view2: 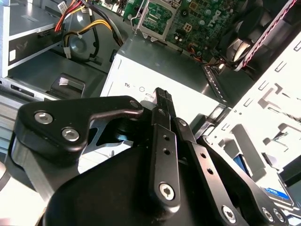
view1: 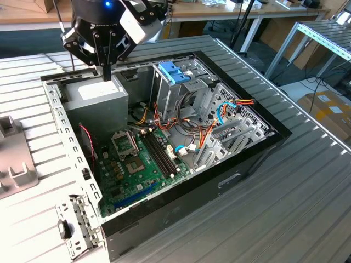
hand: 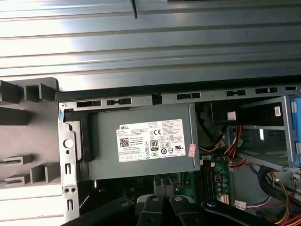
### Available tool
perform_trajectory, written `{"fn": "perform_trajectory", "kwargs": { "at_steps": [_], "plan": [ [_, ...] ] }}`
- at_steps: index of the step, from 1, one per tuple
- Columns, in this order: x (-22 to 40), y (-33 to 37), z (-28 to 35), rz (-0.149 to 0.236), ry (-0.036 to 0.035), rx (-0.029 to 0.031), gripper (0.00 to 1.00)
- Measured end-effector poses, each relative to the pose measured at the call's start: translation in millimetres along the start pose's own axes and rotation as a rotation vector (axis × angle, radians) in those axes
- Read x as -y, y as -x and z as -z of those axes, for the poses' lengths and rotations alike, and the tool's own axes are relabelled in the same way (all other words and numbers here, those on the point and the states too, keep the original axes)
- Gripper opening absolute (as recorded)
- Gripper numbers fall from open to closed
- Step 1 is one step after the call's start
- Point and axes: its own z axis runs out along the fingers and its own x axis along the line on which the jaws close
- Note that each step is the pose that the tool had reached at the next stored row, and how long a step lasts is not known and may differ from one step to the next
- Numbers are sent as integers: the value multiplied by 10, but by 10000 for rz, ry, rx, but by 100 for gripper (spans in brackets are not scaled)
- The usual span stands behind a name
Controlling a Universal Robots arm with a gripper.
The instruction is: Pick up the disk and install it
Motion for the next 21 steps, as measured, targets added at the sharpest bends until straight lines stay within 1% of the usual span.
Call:
{"fn": "perform_trajectory", "kwargs": {
  "at_steps": [13,21],
  "plan": [
    [2,-31,1,0,0,0,11],
    [5,-63,2,0,0,0,11]
  ]
}}
